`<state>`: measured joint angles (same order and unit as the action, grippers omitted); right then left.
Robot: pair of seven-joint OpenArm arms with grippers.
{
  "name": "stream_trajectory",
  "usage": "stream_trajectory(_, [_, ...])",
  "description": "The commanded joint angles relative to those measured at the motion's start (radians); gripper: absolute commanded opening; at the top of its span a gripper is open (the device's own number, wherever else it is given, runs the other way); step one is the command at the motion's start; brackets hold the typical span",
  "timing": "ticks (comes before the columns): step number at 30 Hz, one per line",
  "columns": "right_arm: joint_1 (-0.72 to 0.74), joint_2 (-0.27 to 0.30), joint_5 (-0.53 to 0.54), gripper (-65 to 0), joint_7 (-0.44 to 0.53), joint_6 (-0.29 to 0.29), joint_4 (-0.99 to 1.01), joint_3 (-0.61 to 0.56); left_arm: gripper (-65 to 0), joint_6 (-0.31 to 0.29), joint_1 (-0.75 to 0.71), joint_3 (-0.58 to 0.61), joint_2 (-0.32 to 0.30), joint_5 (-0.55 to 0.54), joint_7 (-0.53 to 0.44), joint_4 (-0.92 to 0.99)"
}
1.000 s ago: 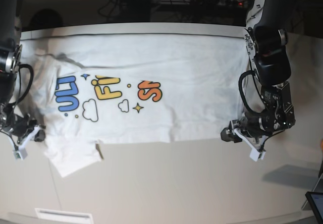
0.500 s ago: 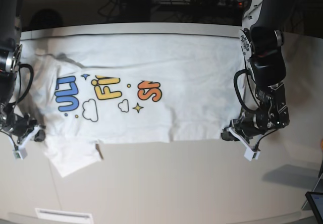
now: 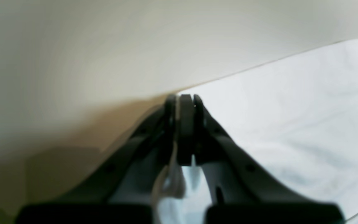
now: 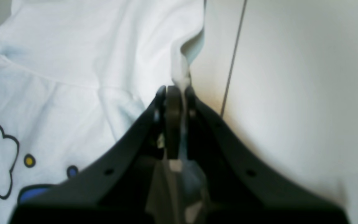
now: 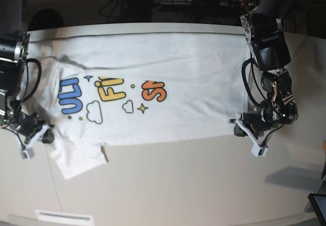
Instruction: Fold the T-shirt properly
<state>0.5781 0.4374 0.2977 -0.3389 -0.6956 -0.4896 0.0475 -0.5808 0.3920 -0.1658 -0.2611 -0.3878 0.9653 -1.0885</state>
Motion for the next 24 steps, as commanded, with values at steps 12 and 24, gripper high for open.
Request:
stream_trajectory(12, [0.009,0.022,0.022,-64.9,0.013,-0.003,-0.14,0.159,-65.0,-0.008,-0.026,-0.007,-0.028,-0.021,0.1,-0.27])
stream_trajectory(24, [-0.099,0.077,0.027,-64.9,-0.045,-0.003,-0.263,0.163,-65.0,-0.009,-0.11,-0.001,-0.028,-0.021,0.179,-0.47])
